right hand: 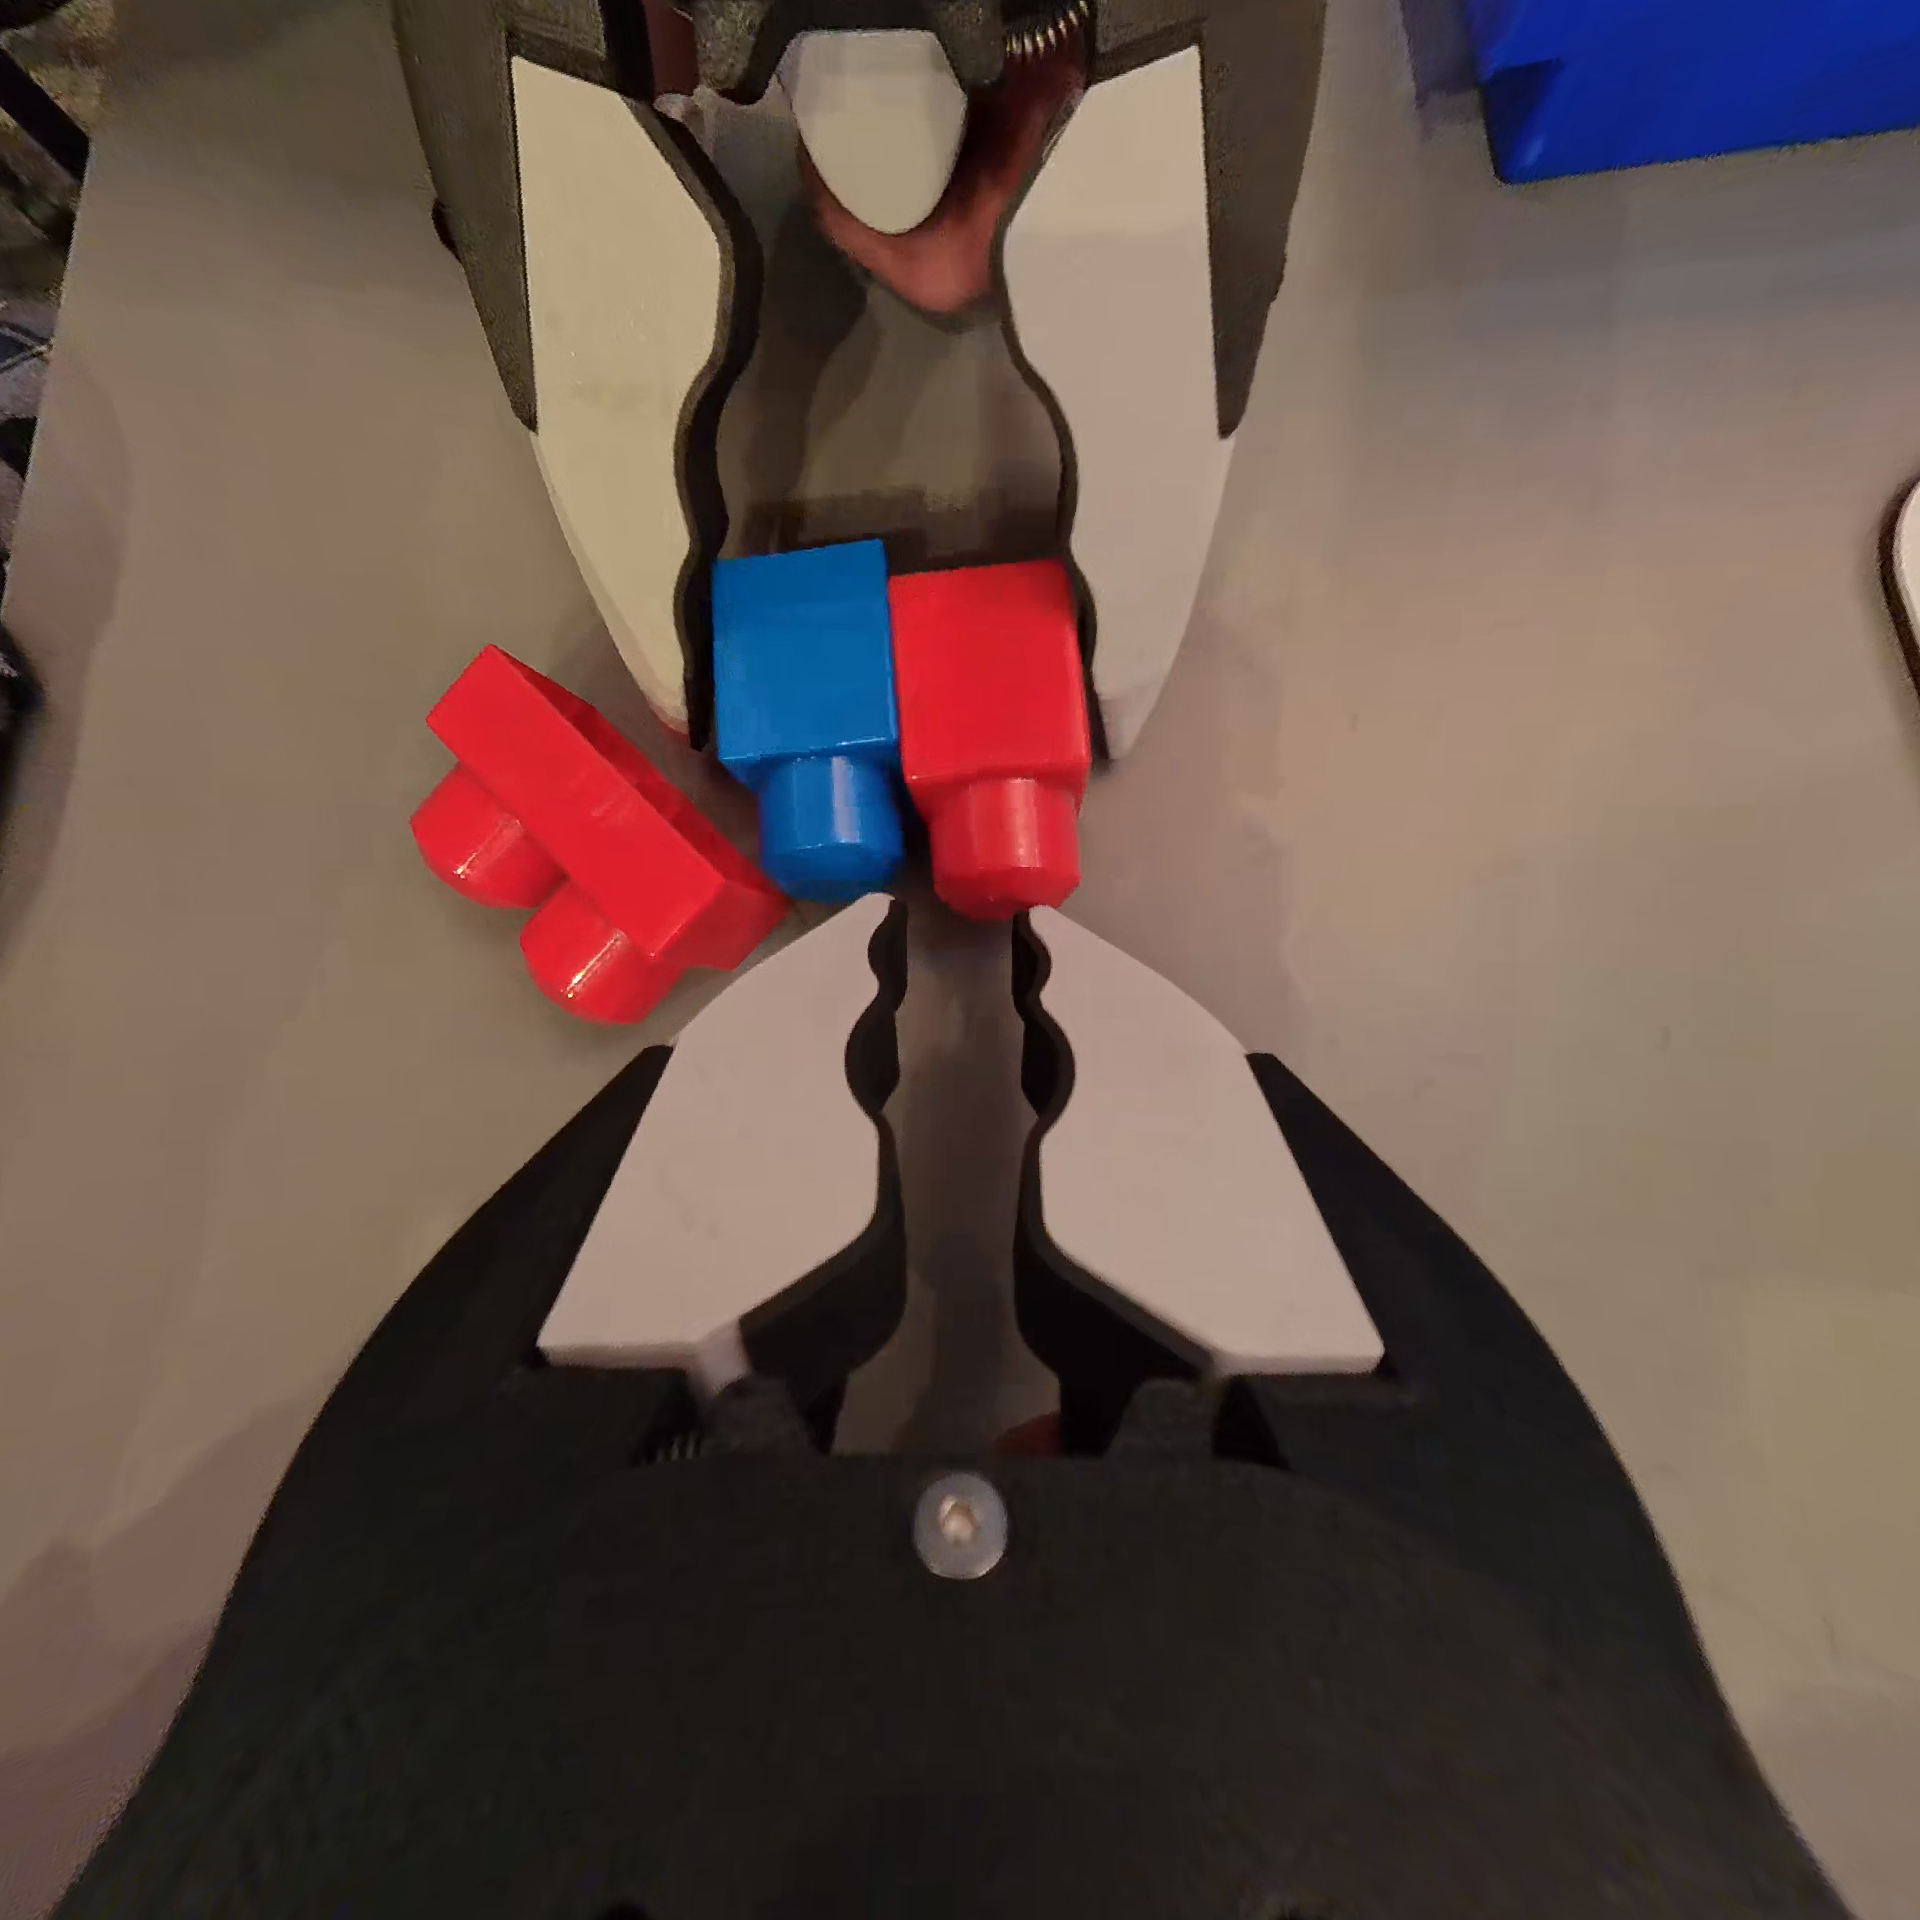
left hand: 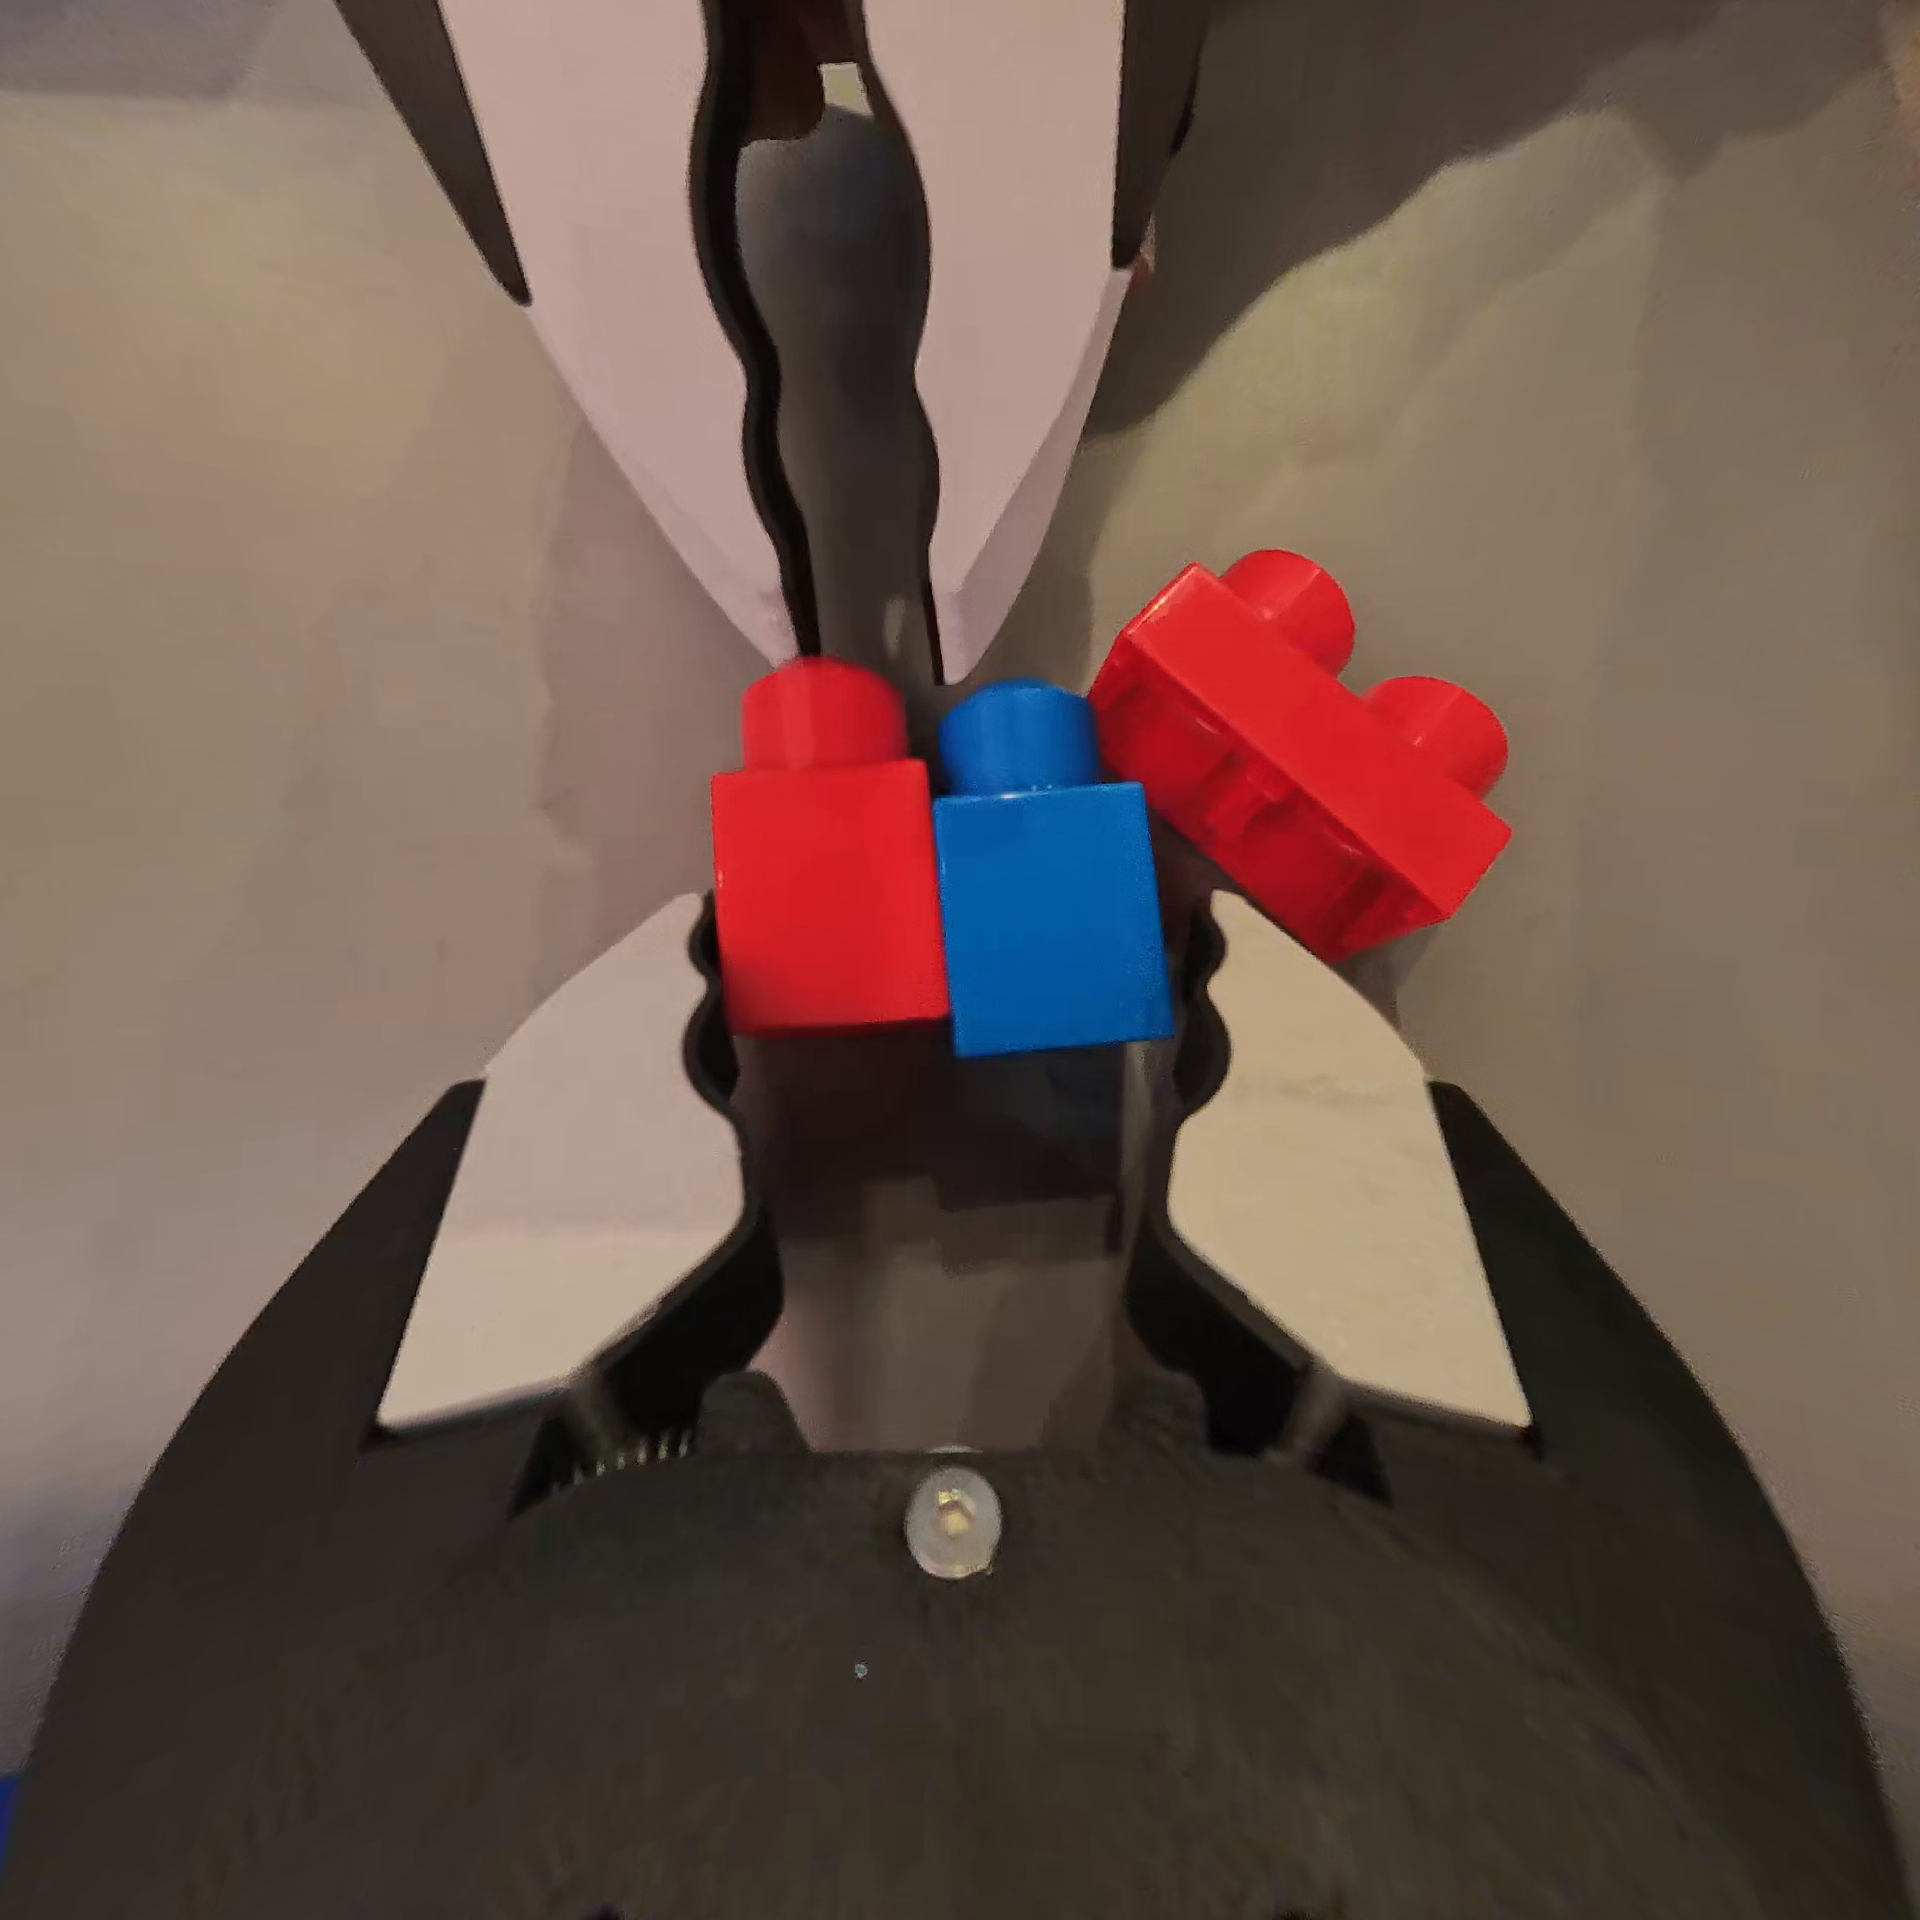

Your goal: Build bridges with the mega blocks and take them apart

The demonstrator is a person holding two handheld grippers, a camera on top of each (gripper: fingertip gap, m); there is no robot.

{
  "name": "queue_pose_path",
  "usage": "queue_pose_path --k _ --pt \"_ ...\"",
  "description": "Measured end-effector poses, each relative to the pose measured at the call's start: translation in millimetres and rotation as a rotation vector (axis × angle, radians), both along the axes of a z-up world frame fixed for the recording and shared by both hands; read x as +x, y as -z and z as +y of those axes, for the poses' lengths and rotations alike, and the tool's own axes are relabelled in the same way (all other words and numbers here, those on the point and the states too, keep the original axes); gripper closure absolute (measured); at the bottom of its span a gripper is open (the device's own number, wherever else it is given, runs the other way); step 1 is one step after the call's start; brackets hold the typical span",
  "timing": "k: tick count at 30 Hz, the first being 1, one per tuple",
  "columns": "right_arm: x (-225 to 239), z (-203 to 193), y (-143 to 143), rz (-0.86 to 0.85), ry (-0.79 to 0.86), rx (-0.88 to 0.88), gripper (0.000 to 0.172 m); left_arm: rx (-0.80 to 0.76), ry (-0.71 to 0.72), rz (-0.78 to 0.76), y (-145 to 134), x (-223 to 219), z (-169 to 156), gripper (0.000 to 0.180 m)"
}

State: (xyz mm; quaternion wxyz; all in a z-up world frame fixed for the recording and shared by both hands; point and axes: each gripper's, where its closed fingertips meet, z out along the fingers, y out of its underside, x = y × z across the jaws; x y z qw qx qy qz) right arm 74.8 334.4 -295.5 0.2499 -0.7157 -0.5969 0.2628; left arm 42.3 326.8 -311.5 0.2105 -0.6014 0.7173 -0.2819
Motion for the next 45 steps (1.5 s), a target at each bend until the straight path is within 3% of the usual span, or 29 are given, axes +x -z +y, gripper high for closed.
queue_pose_path --k 14,18,29,31,45 --pt "10.0 9.7 -14.0 0.06 0.083 0.001 0.151 0.015 -0.065 -0.104 -12.3 3.0 7.6 0.104" --pt "11.7 5.0 -16.3 0.059 0.082 -0.013 0.15 0.013 -0.052 -0.053 -6.3 1.7 6.0 0.104" --pt "6.7 -1.9 -7.6 0.061 0.062 -0.037 0.152 0.022 -0.019 0.023 4.1 5.2 3.6 0.079" --pt "6.5 -1.3 -5.3 0.048 0.06 -0.034 0.152 0.034 0.007 0.012 3.2 6.4 2.7 0.094" --pt "20.2 3.3 -19.0 0.095 0.106 -0.016 0.152 0.051 -0.006 -0.03 -1.7 11.9 5.3 0.097"
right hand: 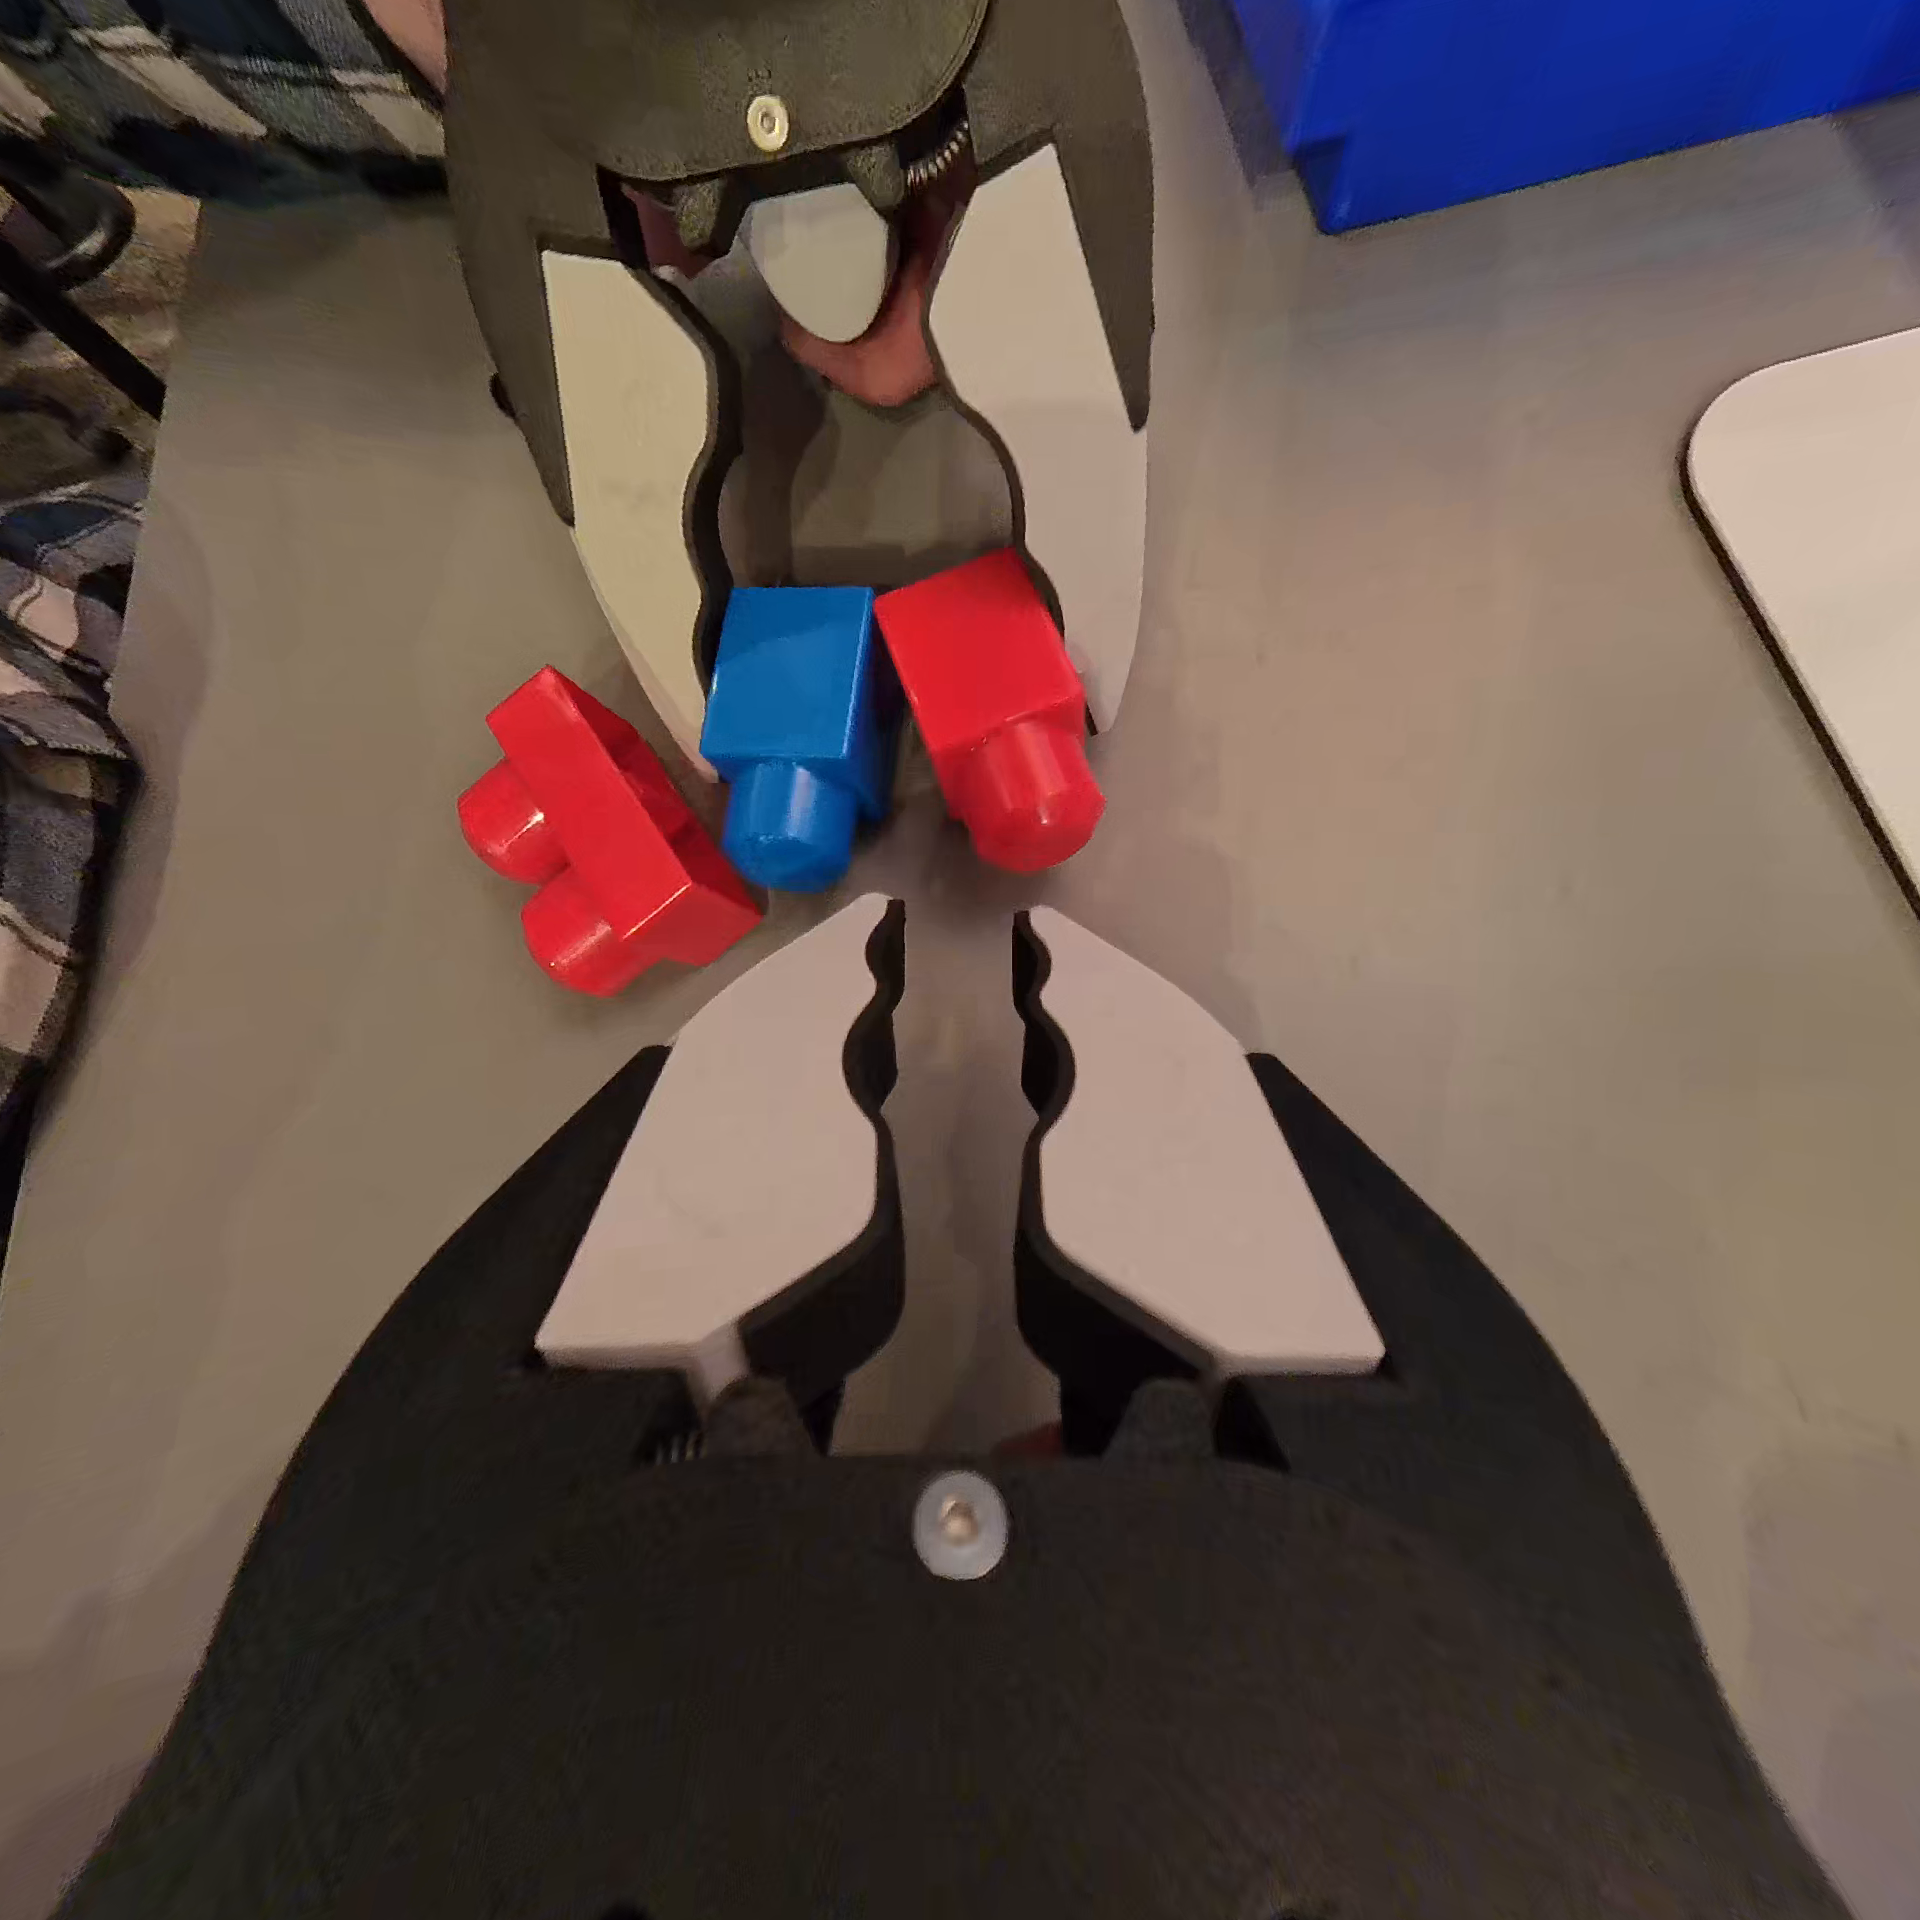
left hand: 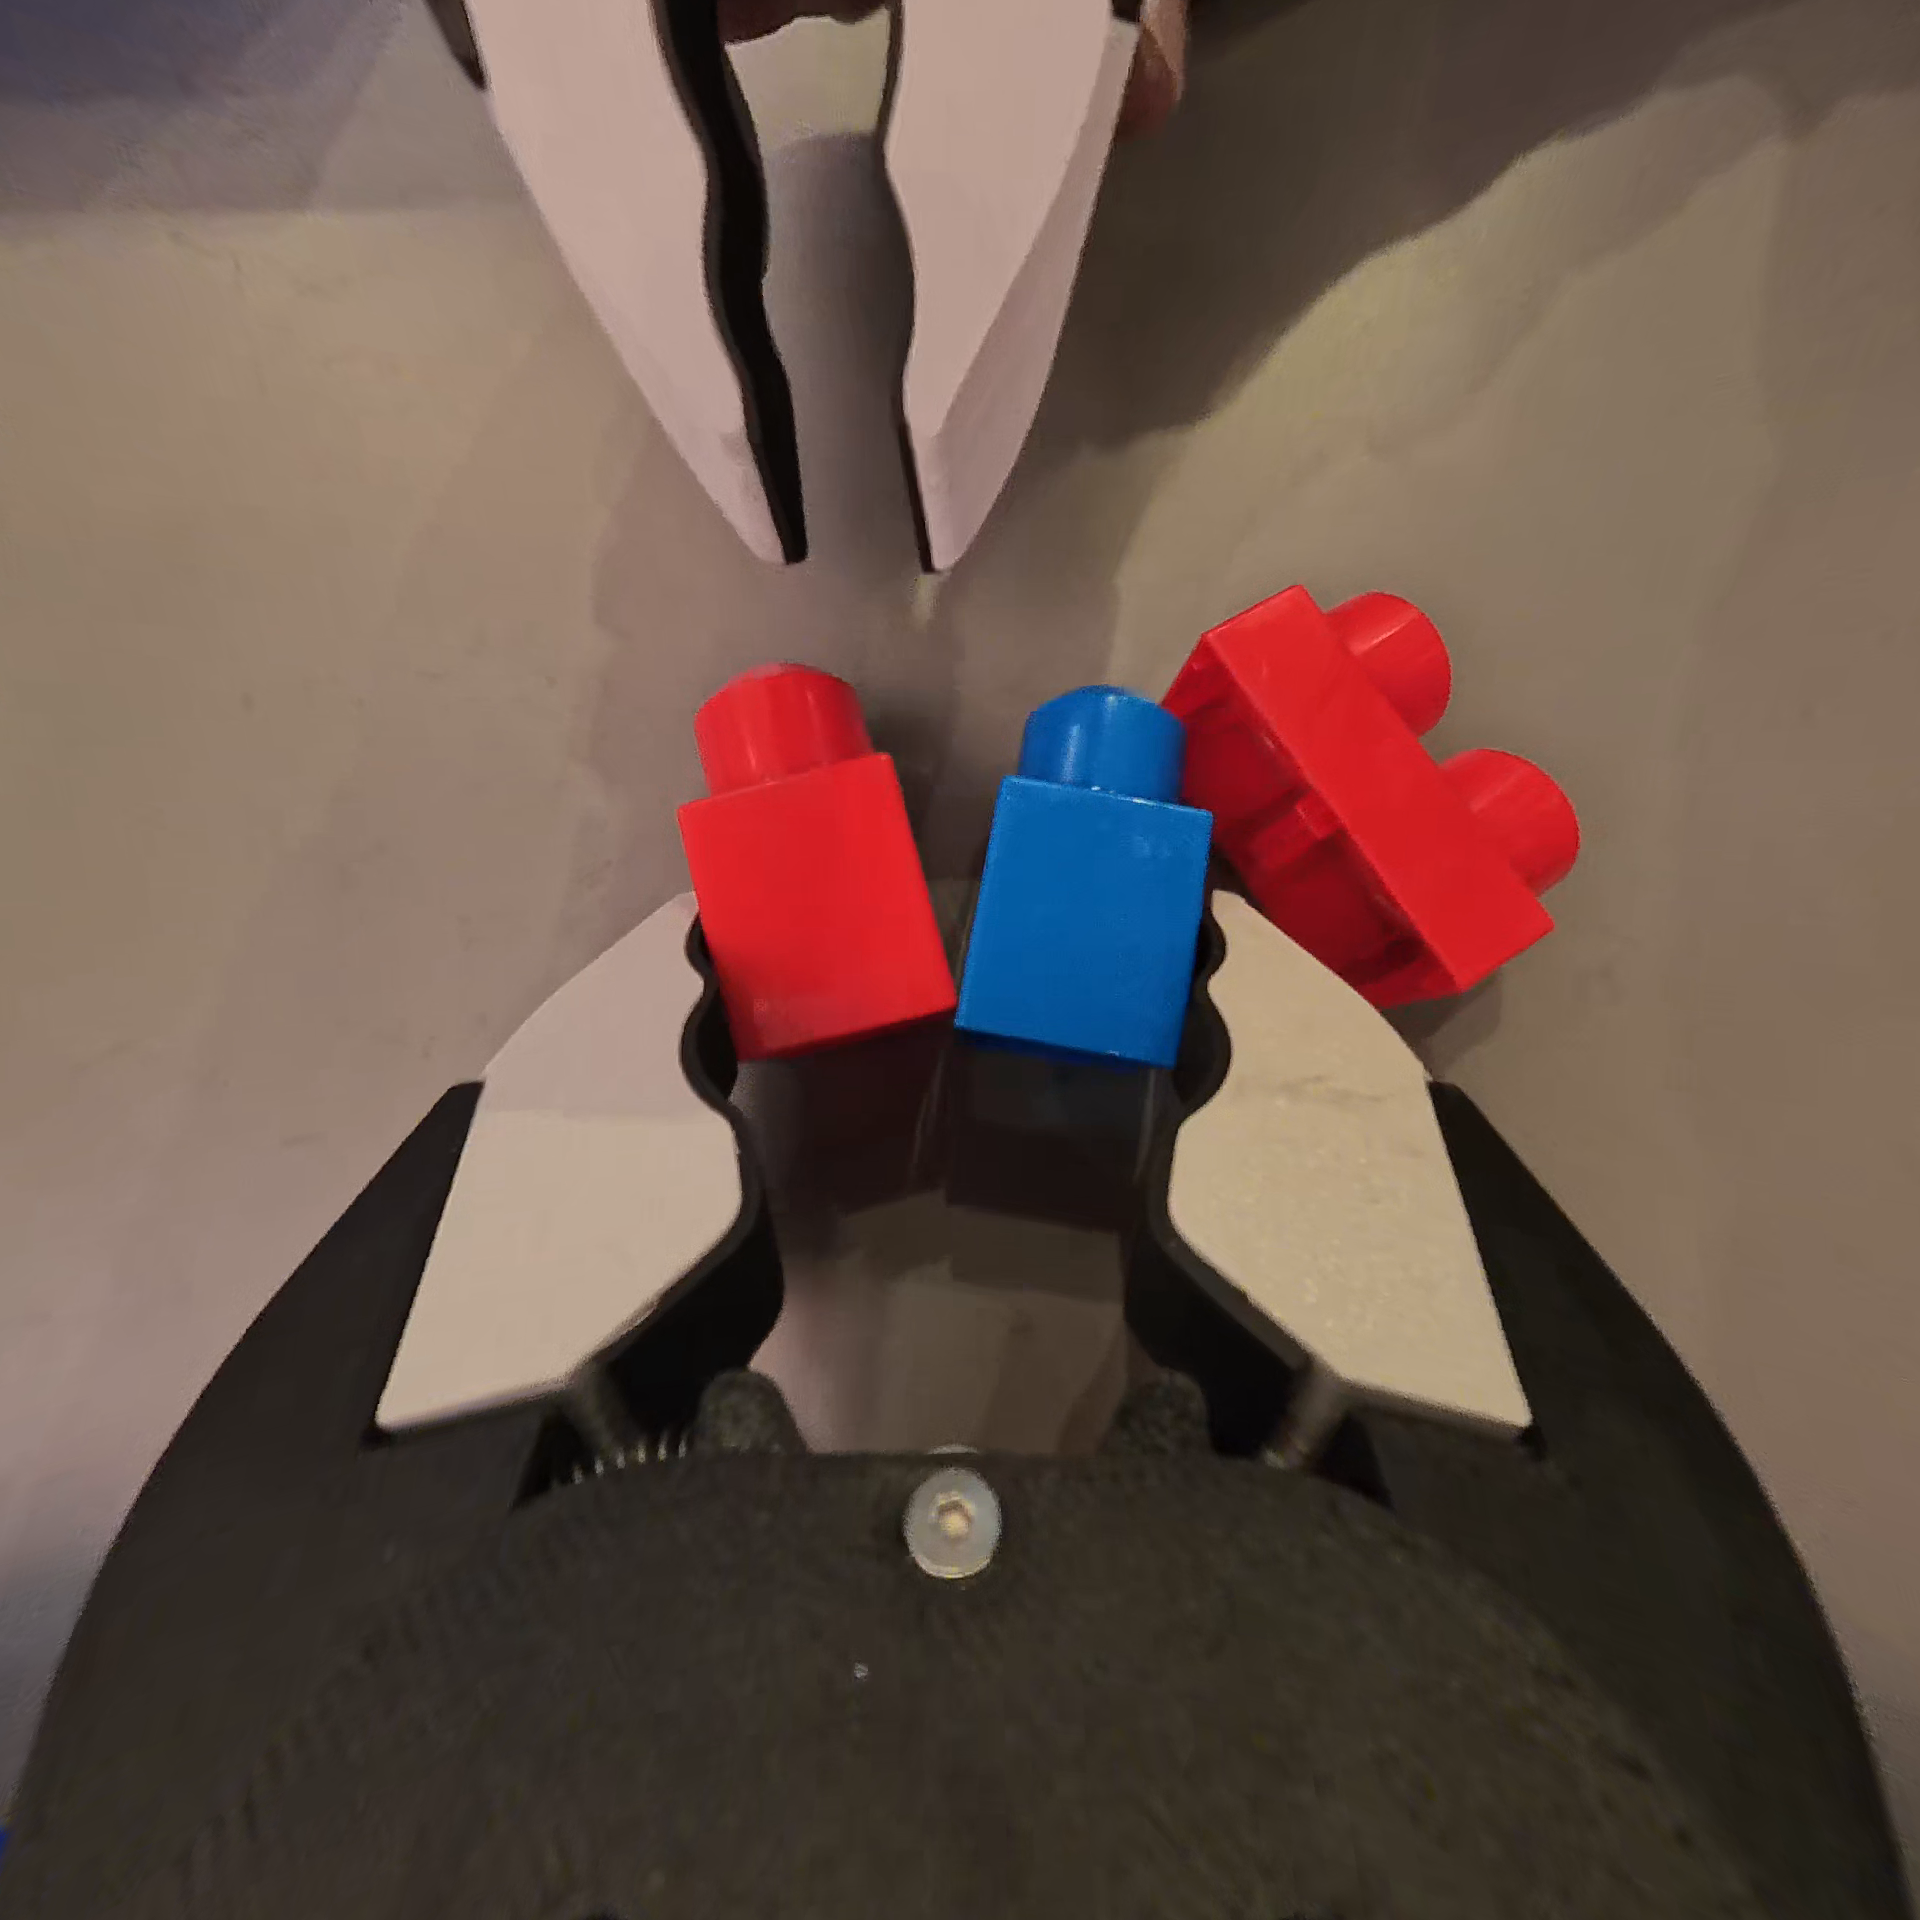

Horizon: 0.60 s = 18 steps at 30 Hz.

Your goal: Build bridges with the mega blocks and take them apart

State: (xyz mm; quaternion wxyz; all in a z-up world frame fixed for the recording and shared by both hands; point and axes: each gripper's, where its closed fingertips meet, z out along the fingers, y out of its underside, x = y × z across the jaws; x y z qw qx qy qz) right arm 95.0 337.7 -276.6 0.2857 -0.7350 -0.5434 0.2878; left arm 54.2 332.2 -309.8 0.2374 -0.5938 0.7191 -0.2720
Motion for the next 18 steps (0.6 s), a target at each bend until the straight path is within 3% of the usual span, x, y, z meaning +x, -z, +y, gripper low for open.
queue_pose_path --k 6,12,15,18 --pt "-1.8 1.4 -9.9 0.051 0.02 -0.001 0.149 -0.023 -0.066 -0.124 -16.1 1.2 7.3 0.098" --pt "-4.0 6.4 -43.2 0.204 0.061 0.014 0.147 -0.172 -0.178 -0.417 -60.2 2.5 16.8 0.098" --pt "-2.8 -1.5 -58.8 0.223 0.051 0.01 0.128 -0.257 -0.211 -0.56 -82.0 -2.3 22.4 0.098" --pt "-7.2 -25.7 -56.9 0.138 0.004 0.029 0.125 -0.24 -0.23 -0.619 -92.0 -8.8 28.0 0.098"
